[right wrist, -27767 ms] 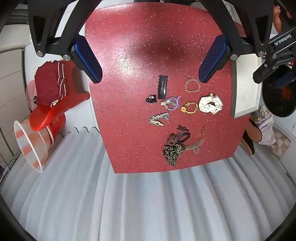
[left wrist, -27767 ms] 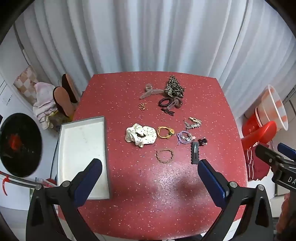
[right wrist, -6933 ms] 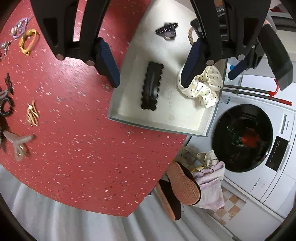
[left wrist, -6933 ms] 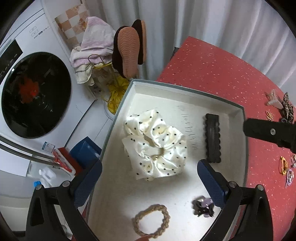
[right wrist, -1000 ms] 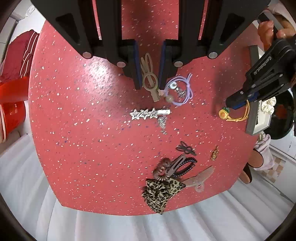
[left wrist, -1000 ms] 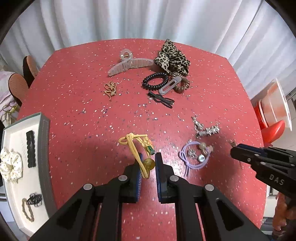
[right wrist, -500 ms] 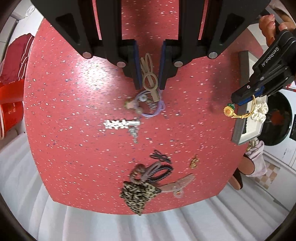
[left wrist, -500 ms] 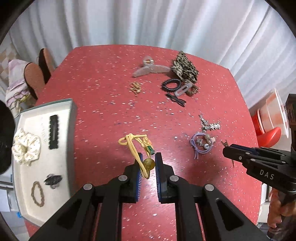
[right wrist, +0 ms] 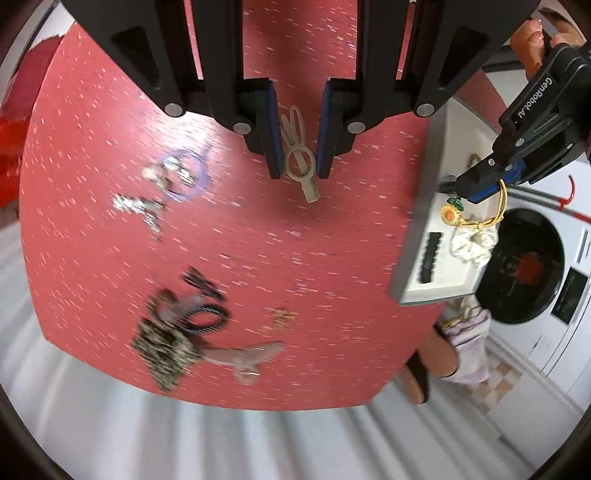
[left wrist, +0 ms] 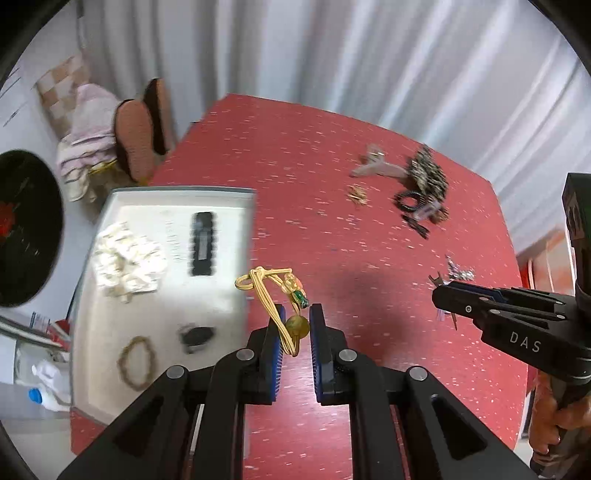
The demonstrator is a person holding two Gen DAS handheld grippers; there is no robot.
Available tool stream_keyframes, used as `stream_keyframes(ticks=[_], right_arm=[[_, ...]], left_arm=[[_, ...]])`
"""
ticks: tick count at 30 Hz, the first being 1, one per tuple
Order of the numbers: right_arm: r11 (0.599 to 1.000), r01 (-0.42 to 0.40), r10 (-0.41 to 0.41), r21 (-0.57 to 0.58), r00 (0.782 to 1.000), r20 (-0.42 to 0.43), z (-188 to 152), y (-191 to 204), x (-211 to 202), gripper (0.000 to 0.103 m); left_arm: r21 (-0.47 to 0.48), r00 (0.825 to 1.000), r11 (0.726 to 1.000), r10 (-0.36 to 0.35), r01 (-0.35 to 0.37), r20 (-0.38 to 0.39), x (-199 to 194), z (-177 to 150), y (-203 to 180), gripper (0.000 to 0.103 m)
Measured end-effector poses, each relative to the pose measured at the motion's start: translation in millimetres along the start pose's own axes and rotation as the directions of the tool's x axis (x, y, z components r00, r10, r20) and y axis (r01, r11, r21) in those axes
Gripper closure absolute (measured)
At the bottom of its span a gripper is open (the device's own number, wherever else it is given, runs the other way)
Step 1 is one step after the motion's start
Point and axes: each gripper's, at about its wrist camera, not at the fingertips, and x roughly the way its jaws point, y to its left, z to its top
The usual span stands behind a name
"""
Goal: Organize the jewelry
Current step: 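Carry the yellow hair tie and tan loop clip over the white tray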
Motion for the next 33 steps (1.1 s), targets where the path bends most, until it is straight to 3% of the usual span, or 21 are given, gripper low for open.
stream_keyframes(ticks=[17, 33], right_arm=[[0.974, -0.096, 0.087, -0.204, 0.995, -0.051, 29, 136, 44, 0.084], [0.958, -0.142, 0.108, -0.248, 0.983, -0.147, 46, 185, 110, 0.084]], left_arm=[[-0.191, 0.992, 0.974, 0.126, -0.125, -0.007, -13, -29, 122, 0.089], [-0.249, 0.985, 0.953, 0.154, -0.17, -0.082, 40, -39, 167, 0.089]])
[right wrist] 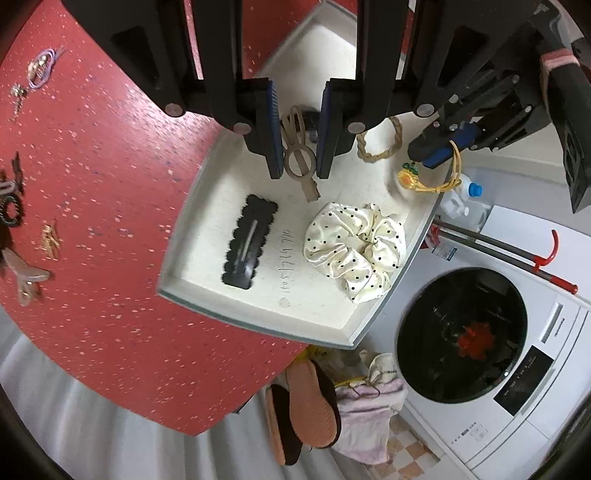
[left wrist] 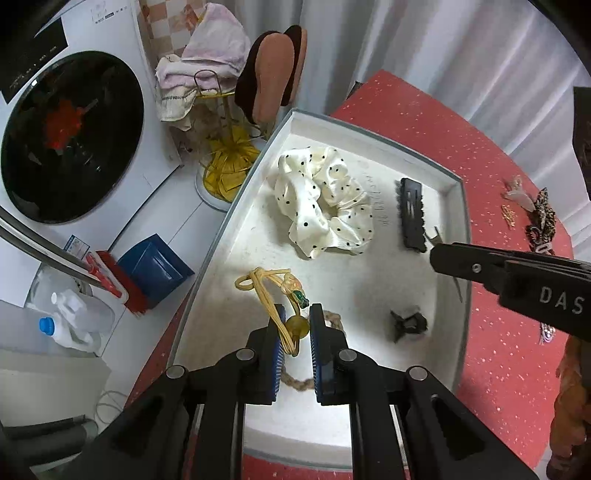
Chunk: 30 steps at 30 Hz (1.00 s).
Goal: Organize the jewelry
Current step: 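Carry the yellow hair tie and tan loop clip over the white tray, then lower both items into the tray and open both tools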
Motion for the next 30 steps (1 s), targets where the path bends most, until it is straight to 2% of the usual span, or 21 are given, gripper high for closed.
stream_keyframes(ticks=[14, 27, 29, 30], right_arm=[[0.999, -0.004, 0.009, 0.048, 0.996, -0.089, 4, -8, 50, 0.084], [0.997, -0.025, 0.032, 0.067, 0.994, -0.101, 7, -11, 50, 0.082], [0.997, -0.03, 0.037, 0.071, 0.995, -0.097, 8, -12, 48, 0.079], [0.997, -0.032, 0.039, 0.072, 0.995, -0.095, 9, -12, 47, 0.073]], left_arm=[[0.028, 0.998, 0.999, 0.037, -0.036, -0.044, 36, 3, -3, 0.089], [0.058, 0.996, 0.996, 0.07, -0.067, -0.063, 36, 2, -7, 0.088], [0.058, 0.995, 0.996, 0.077, -0.073, -0.065, 36, 3, -6, 0.088], [0.058, 0.995, 0.996, 0.078, -0.075, -0.067, 36, 2, -6, 0.088]])
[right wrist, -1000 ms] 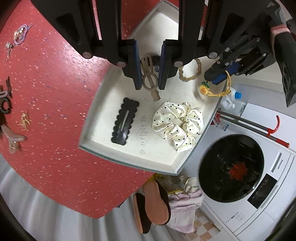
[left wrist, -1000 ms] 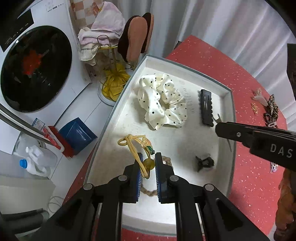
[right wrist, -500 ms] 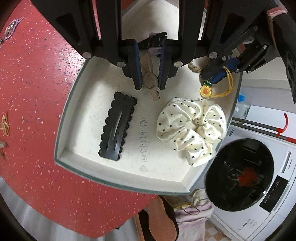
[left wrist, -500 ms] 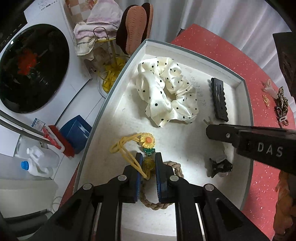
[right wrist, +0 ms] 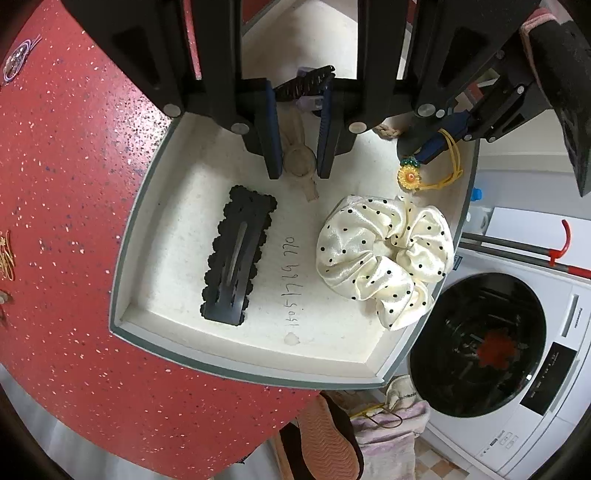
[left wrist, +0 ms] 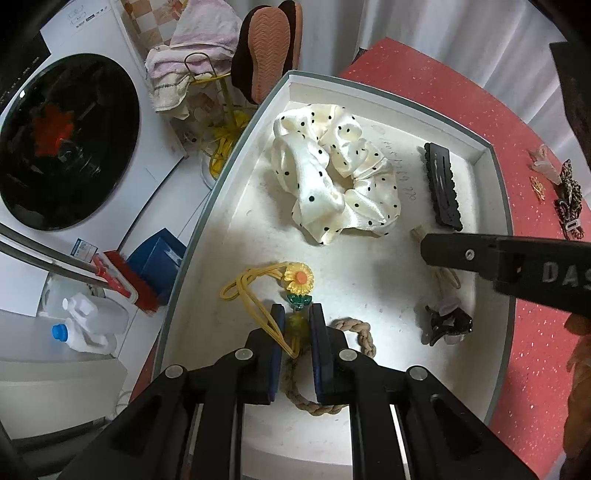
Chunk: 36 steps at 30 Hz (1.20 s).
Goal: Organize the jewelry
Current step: 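Lower both items into the tray and open both tools, then move both open tools back over the remaining accessories on the table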
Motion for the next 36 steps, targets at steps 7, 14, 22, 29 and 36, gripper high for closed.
stream_keyframes(ticks=[7, 14, 22, 29, 36], right_arm=[[1.0, -0.005, 0.004, 0.01, 0.999, 0.035, 3, -2, -19, 0.061], [0.999, -0.013, 0.009, 0.044, 0.995, 0.1, 0, -13, -52, 0.06], [0.996, -0.006, -0.005, 0.092, 0.992, 0.126, -22, -33, -79, 0.048], [0.985, -0.026, 0.002, 0.171, 0.99, 0.138, -57, -55, -98, 0.023], [0.965, -0.014, -0.021, 0.262, 0.991, 0.129, -95, -88, -107, 0.019]], left_arm=[[0.0, 1.0, 1.0, 0.019, -0.019, -0.002, -3, -2, -2, 0.083], [0.003, 0.998, 0.999, 0.048, -0.048, 0.036, -18, -5, -6, 0.0], [0.01, 0.996, 0.997, 0.083, -0.083, 0.036, -27, -11, -10, 0.0], [0.0, 0.994, 0.995, 0.104, -0.104, 0.029, -40, -16, -11, 0.0], [0.066, 0.995, 0.993, 0.099, -0.1, 0.029, -59, -24, -31, 0.0]])
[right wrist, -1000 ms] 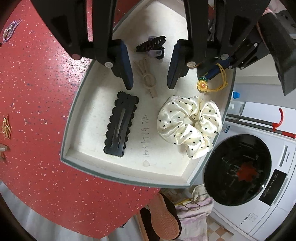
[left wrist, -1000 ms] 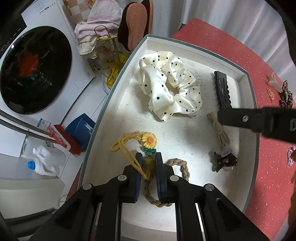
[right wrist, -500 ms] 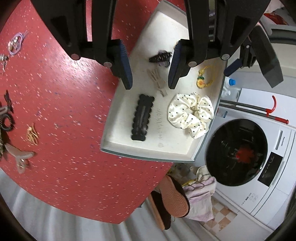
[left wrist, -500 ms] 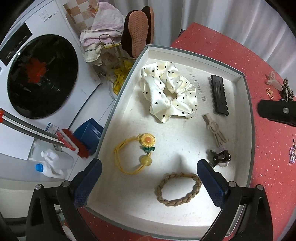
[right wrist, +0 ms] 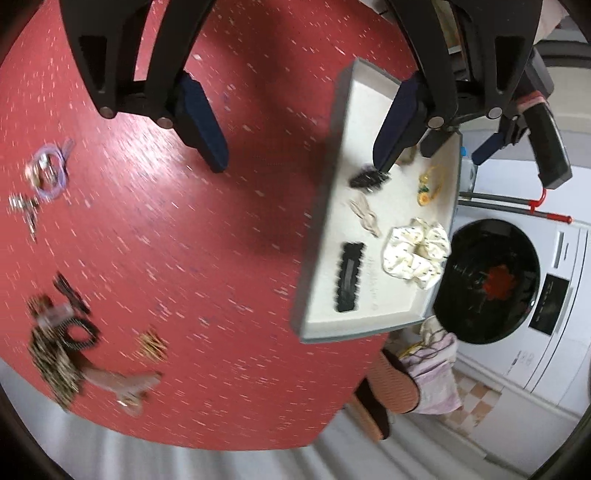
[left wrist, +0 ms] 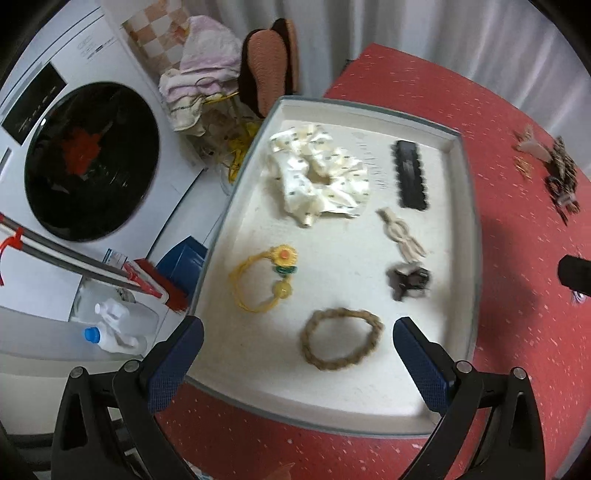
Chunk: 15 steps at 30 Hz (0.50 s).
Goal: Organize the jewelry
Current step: 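Move both open tools back over the remaining accessories on the table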
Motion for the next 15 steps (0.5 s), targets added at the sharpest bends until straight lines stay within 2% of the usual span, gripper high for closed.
stream_keyframes(ticks=[7, 8, 9, 15], right_arm=[[0.994, 0.017, -0.017, 0.11, 1.0, 0.001, -23, -53, -15, 0.017], [0.992, 0.02, -0.02, 0.123, 1.0, -0.002, -26, -61, -16, 0.012], [0.99, 0.026, -0.026, 0.136, 1.0, -0.002, -30, -69, -18, 0.0], [0.981, 0.047, -0.047, 0.188, 0.999, -0.005, -48, -106, -32, 0.0]], left_arm=[[0.096, 0.999, 0.995, -0.035, 0.031, 0.038, -30, -1, -40, 0.0], [0.11, 0.998, 0.993, -0.054, 0.049, 0.04, -34, 0, -49, 0.0], [0.119, 0.997, 0.991, -0.064, 0.059, 0.041, -37, 0, -55, 0.0], [0.189, 0.989, 0.972, -0.147, 0.14, 0.023, -47, 1, -102, 0.0]])
